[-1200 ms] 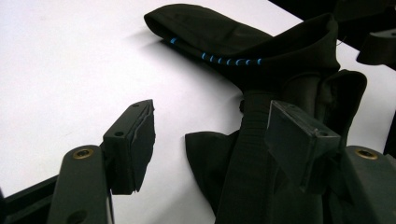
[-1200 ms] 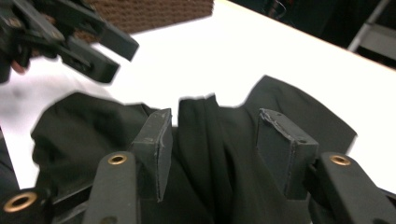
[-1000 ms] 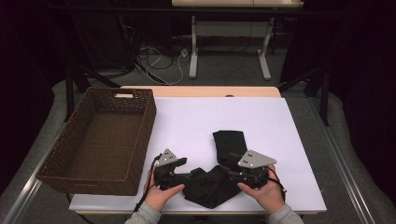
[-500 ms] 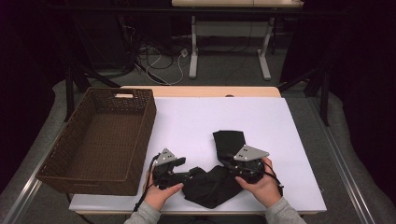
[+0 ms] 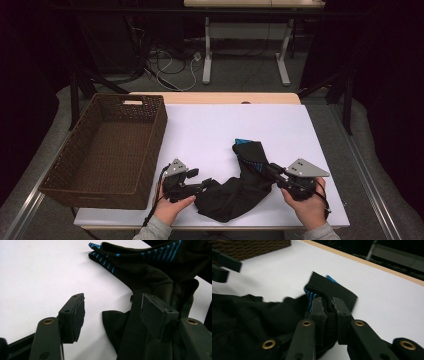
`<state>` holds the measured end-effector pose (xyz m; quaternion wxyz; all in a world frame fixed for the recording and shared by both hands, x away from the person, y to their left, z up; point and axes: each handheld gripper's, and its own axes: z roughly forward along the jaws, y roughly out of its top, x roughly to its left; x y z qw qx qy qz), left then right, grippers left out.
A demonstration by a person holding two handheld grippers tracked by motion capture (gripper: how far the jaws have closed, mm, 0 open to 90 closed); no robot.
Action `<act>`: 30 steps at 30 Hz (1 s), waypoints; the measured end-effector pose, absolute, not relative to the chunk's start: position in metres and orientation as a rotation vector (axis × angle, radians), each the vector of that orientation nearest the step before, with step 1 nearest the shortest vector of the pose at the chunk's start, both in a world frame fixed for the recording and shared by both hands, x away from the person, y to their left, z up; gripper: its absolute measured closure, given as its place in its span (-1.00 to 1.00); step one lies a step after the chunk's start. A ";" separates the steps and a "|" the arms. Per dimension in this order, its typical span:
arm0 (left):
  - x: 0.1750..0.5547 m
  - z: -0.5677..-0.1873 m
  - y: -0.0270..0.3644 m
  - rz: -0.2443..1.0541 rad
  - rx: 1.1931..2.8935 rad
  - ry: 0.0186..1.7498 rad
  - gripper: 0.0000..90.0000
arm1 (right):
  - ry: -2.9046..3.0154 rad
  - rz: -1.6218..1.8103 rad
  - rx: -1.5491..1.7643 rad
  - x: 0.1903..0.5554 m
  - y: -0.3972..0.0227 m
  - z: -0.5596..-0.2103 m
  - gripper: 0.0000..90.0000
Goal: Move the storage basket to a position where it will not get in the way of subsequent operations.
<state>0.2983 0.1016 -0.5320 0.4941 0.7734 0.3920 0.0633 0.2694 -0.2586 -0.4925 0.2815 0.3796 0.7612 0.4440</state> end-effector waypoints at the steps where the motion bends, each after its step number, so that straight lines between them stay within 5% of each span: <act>1: 0.298 -0.532 0.102 0.153 1.873 0.951 -0.20 | 2.029 1.182 1.036 0.267 -0.264 -0.494 0.79; 23: 0.298 -0.532 0.102 0.152 1.868 0.948 -0.20 | 2.060 1.008 1.350 0.263 -0.303 -0.548 0.74; 30: 0.297 -0.531 0.101 0.155 1.874 0.936 -0.20 | 1.996 1.073 1.329 0.259 -0.306 -0.542 0.40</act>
